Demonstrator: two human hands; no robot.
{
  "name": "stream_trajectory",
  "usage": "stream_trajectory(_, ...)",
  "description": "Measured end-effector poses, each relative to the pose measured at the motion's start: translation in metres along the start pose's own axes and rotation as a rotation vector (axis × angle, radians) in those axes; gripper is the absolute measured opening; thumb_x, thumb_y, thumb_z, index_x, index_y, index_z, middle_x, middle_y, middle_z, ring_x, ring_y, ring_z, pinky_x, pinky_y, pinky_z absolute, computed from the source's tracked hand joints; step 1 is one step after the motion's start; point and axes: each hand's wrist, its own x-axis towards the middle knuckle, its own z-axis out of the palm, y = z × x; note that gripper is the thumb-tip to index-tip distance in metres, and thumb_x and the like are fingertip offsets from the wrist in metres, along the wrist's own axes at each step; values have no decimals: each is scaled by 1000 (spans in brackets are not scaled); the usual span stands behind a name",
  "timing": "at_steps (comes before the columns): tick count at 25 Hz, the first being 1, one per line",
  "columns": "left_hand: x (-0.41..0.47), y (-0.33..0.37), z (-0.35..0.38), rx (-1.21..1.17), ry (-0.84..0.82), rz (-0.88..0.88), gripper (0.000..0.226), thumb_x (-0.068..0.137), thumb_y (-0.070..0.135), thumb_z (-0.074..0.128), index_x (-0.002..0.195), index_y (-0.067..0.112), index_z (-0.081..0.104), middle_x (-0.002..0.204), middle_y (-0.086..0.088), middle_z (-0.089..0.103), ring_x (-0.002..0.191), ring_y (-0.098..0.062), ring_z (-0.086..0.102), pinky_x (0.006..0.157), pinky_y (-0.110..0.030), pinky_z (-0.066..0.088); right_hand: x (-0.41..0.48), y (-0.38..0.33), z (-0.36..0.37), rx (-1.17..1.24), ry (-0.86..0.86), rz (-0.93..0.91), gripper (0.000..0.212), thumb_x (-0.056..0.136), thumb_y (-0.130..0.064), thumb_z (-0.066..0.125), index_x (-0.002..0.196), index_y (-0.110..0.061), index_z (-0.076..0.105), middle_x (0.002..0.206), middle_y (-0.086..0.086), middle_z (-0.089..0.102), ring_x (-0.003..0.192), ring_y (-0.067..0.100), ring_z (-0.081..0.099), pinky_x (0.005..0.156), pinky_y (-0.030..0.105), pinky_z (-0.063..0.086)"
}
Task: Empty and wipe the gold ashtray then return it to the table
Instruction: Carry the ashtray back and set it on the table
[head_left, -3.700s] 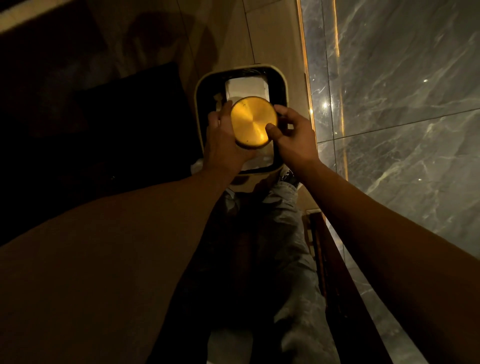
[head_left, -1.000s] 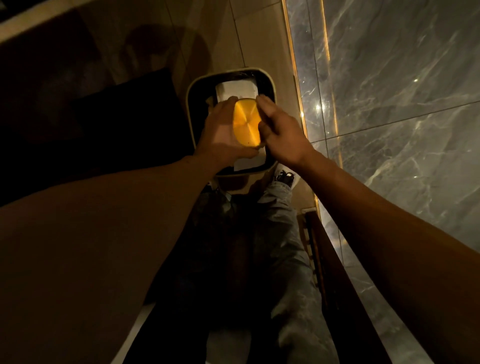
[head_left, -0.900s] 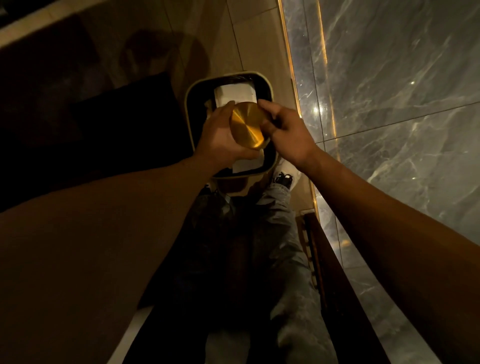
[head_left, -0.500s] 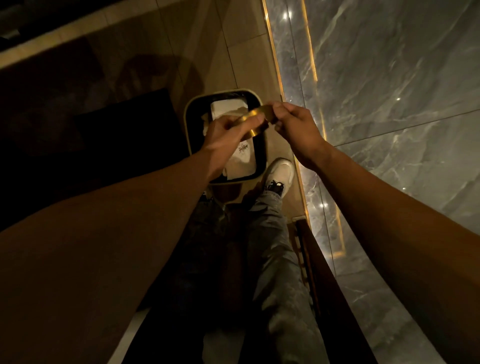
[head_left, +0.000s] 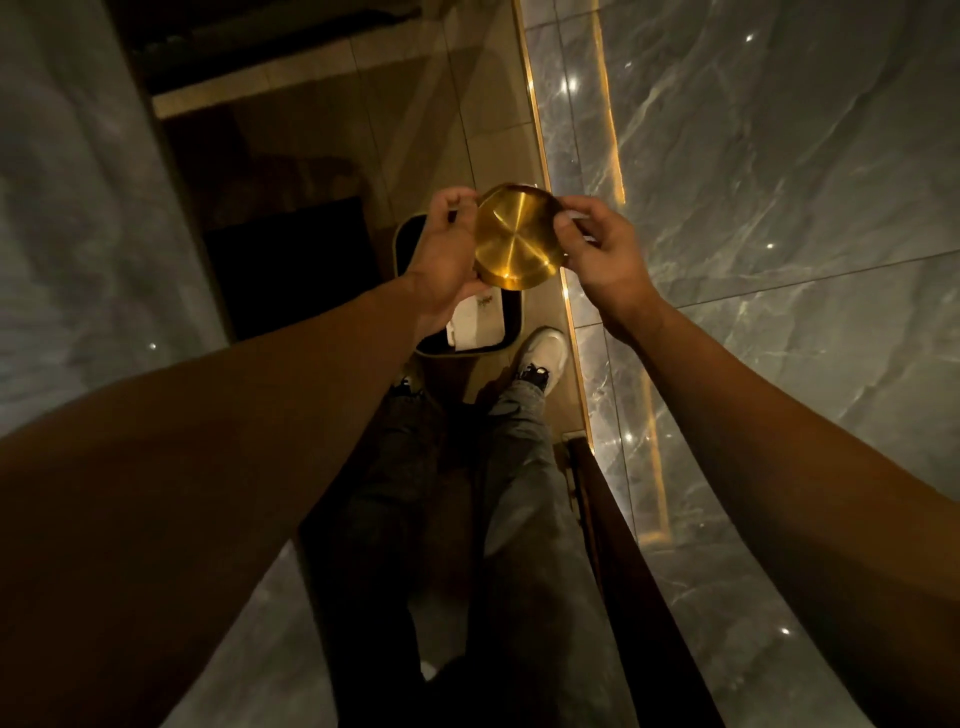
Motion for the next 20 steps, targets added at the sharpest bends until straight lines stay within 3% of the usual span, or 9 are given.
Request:
stream_trajectory(3,-49,25,-5,12,-36,108,27,105,34,30,129,25,40,139,-4,48,122,-27,57,90,-40,56,-30,-46,-5,28,22,-13,20,93,-29,57,113,-26,58,103,11,66,98,25,63,88,52,57)
stream_trajectory(5,-78,37,-14,37,-47,183,37,103,32,40,139,22,38,139,-4,48,122,-23,56,90,-34,55,-48,-74,-4,79,37,-23,17,94,-24,57,111,-25,58,95,5,69,95,22,66,83,44,60)
stream_trajectory(8,-127,49,-35,173,-45,335,77,83,24,73,148,23,32,141,-1,48,126,-19,53,102,-39,51,-77,-112,5,146,18,-65,26,95,-20,58,120,-13,59,103,12,70,96,22,68,80,34,59)
stream_trajectory(11,-177,58,-64,280,-41,441,111,68,9,85,154,20,16,144,5,40,121,-5,51,102,-23,49,-109,-148,25,166,-55,-87,35,96,-19,54,129,-5,56,115,11,65,109,26,63,89,38,57)
stream_trajectory(13,-209,62,-87,260,39,515,111,66,6,86,153,19,19,142,6,41,114,0,52,98,-17,50,-129,-171,44,149,-102,-92,35,98,-16,51,131,-5,56,115,6,65,112,24,64,92,42,57)
stream_trajectory(17,-255,56,-144,283,209,690,103,59,27,91,146,20,37,141,1,50,123,-12,53,102,-37,51,-176,-211,89,43,-165,-227,35,99,-14,49,133,-8,54,119,3,64,109,11,65,91,30,56)
stream_trajectory(20,-282,41,-190,308,269,763,103,54,37,91,143,18,41,134,5,45,125,-16,51,103,-41,50,-214,-228,127,-35,-179,-336,43,95,-19,55,136,-9,50,129,8,60,119,19,60,100,40,53)
